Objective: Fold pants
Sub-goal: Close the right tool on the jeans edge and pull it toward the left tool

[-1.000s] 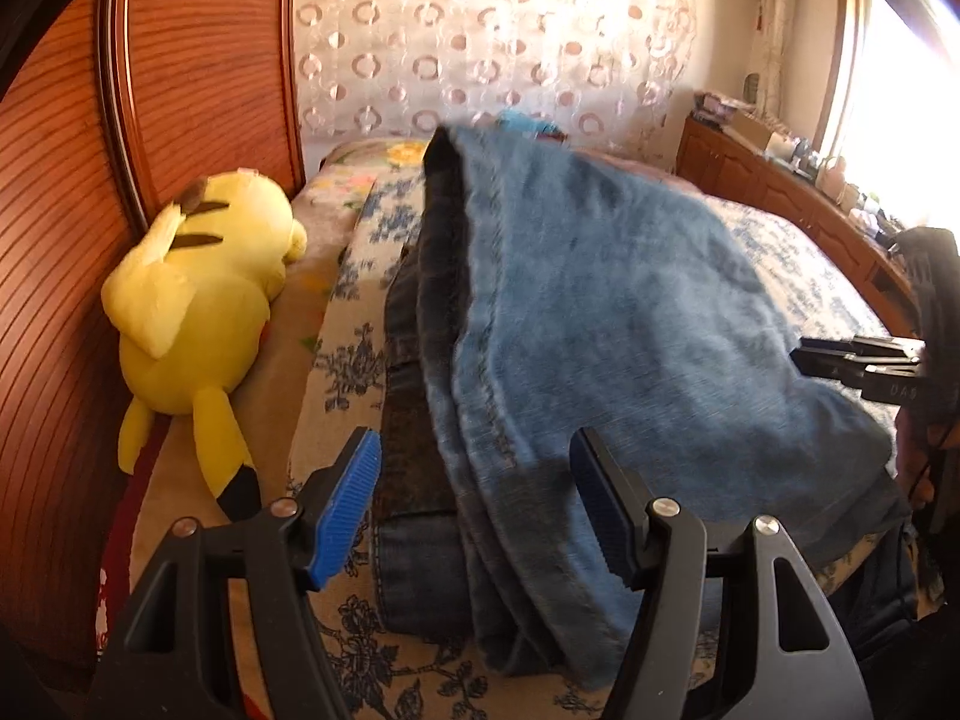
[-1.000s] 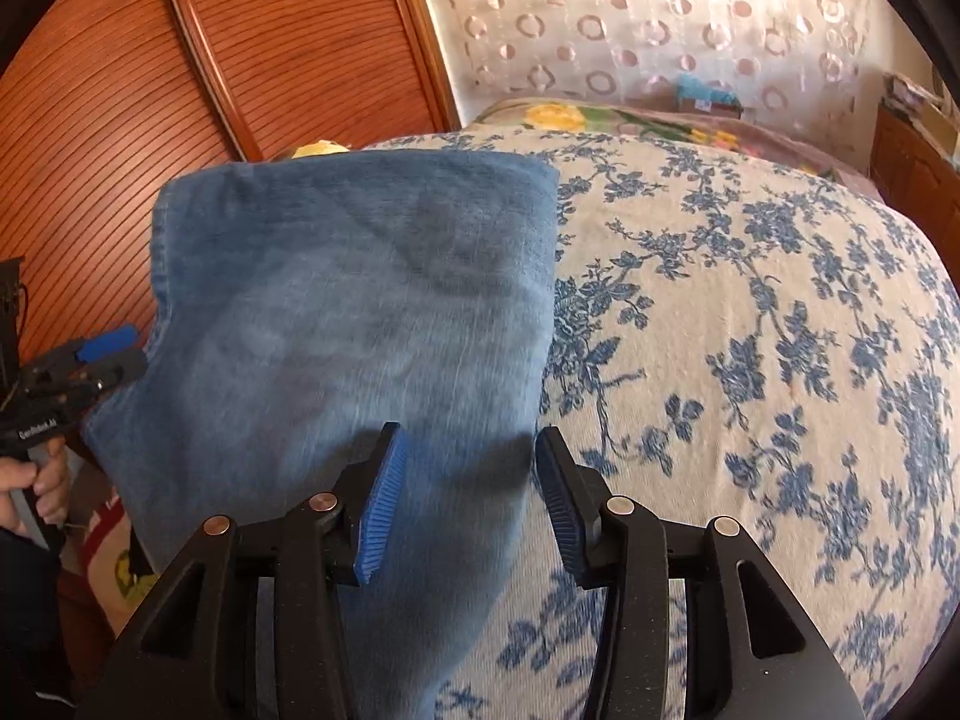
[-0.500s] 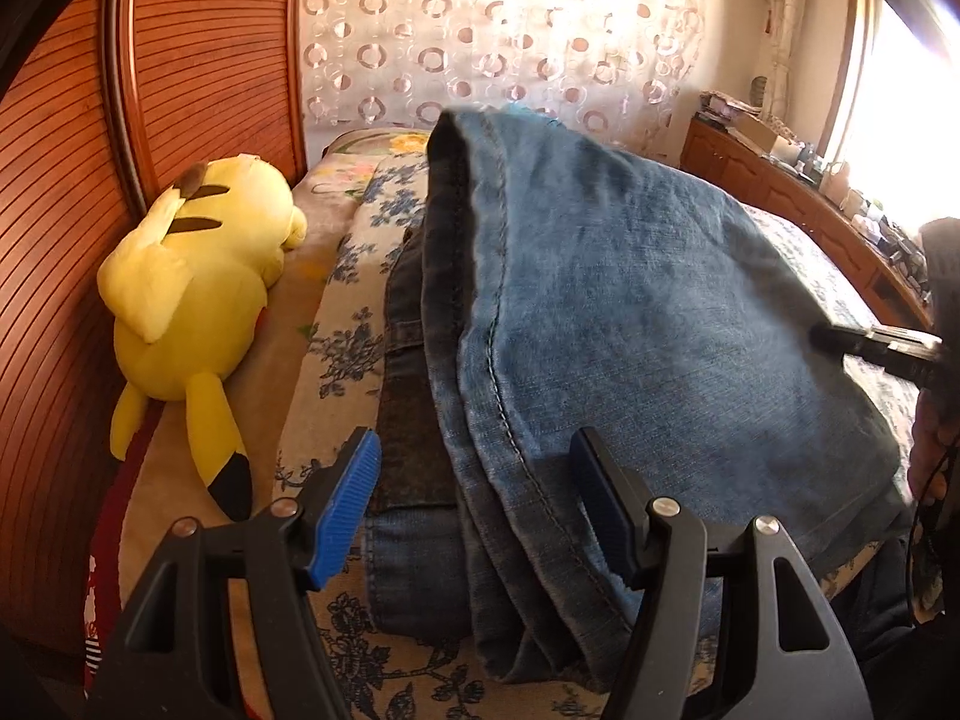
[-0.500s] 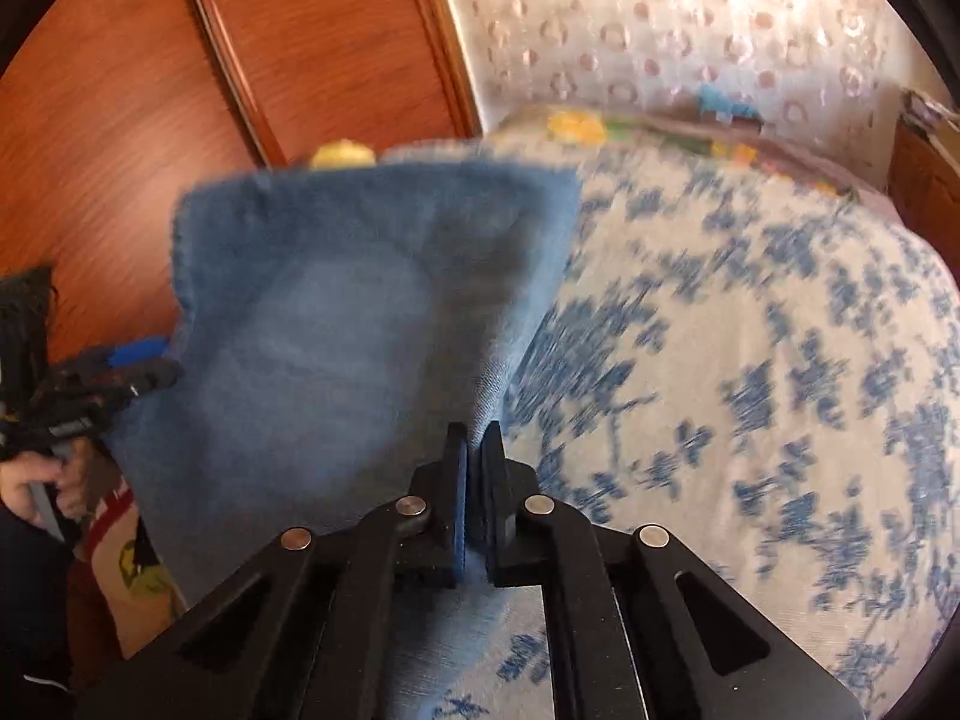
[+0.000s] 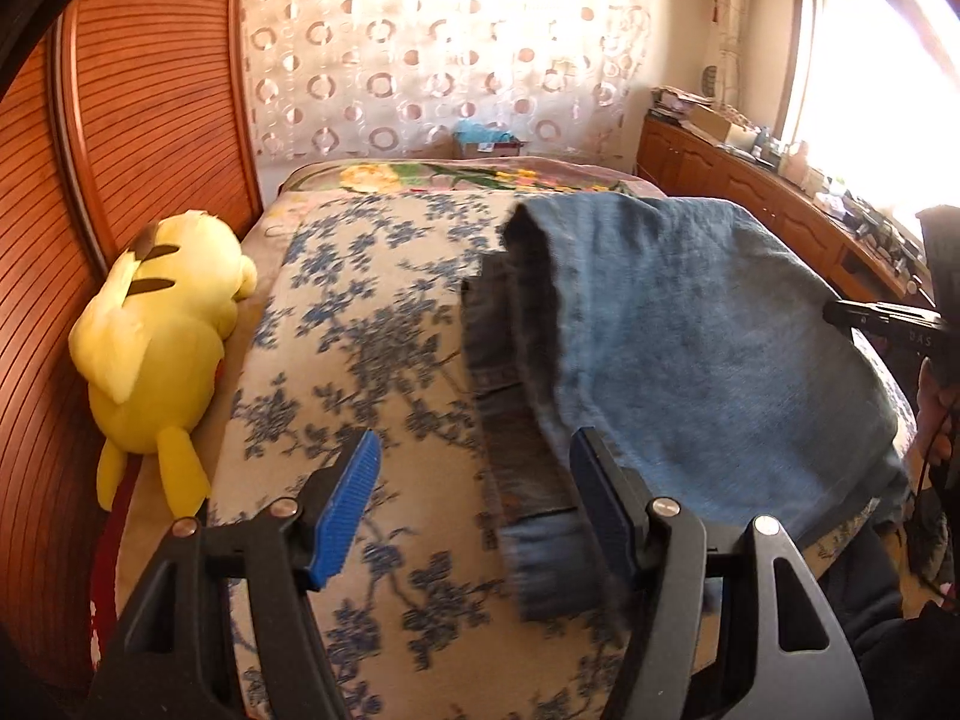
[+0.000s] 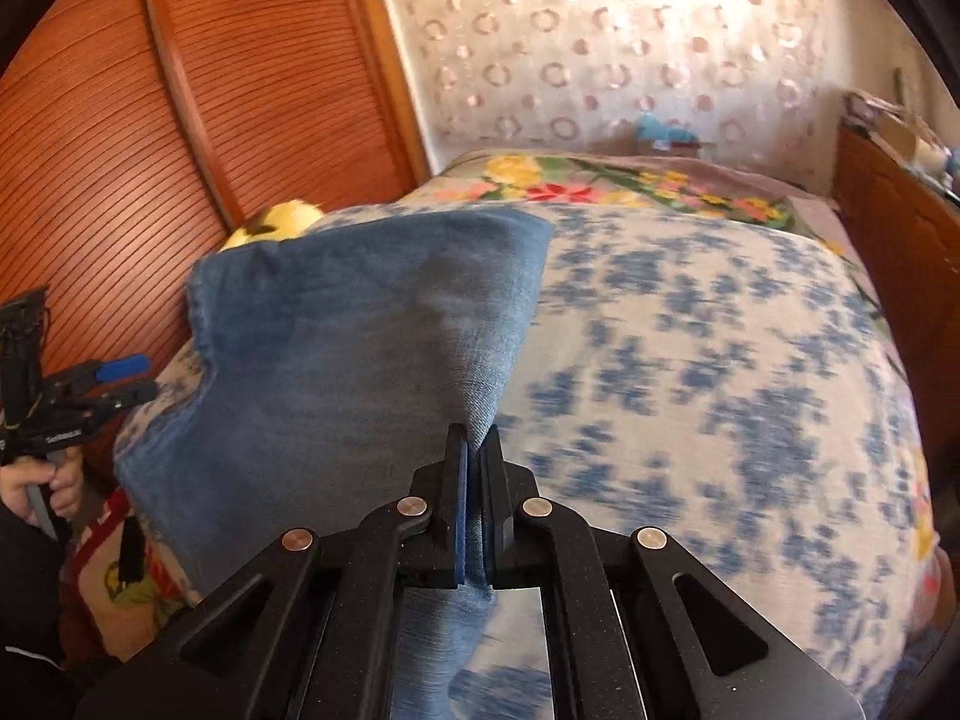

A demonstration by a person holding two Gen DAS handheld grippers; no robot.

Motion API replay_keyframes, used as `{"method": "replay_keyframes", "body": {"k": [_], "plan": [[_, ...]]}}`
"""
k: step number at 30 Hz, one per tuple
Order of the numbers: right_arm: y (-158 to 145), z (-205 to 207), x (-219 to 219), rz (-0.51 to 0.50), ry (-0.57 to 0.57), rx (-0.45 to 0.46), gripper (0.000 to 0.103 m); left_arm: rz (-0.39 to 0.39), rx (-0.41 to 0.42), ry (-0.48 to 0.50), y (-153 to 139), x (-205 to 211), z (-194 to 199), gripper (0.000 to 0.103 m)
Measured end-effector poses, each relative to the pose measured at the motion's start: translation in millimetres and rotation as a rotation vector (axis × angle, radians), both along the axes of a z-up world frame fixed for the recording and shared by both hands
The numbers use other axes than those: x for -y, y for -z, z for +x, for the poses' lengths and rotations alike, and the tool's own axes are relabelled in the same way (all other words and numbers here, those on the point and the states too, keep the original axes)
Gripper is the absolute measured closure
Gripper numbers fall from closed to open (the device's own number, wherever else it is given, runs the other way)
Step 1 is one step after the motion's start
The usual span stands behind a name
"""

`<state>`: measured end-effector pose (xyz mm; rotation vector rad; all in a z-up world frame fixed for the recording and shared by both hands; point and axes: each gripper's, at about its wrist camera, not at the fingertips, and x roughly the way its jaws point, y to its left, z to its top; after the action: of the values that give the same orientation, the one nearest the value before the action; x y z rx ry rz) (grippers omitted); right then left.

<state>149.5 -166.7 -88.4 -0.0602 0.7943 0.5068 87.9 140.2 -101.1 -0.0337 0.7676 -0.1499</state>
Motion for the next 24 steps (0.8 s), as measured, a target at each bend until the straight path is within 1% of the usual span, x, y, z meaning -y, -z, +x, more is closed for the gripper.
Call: {"method": "replay_keyframes", "body": {"k": [7,12,14,16,17,18,21,22,24], "plan": [[-5,-4,59,-0.059,0.100,0.023,0.103,0.006,0.016,0.059,-9,33,10,0.038],[-3,-7,96,-0.066,0.159,0.027,0.103,0.012,0.028,0.113,-15,66,19,0.038],[1,-8,102,-0.076,0.164,0.023,0.101,0.014,0.033,0.134,-18,80,24,0.038],[2,-10,102,-0.116,0.182,0.041,0.100,0.016,0.038,0.153,-21,93,28,0.038],[2,-12,101,-0.112,0.177,0.044,0.100,0.016,0.041,0.162,-23,99,30,0.038],[0,-14,104,-0.088,0.172,0.045,0.097,0.016,0.044,0.174,-25,107,32,0.038],[-5,-23,105,-0.084,0.164,0.070,0.090,0.016,0.055,0.213,-31,128,37,0.038],[-7,-28,105,-0.075,0.153,0.078,0.089,0.014,0.057,0.227,-32,136,38,0.038],[-7,-36,102,-0.070,0.135,0.082,0.082,0.013,0.063,0.253,-36,149,42,0.038]]}}
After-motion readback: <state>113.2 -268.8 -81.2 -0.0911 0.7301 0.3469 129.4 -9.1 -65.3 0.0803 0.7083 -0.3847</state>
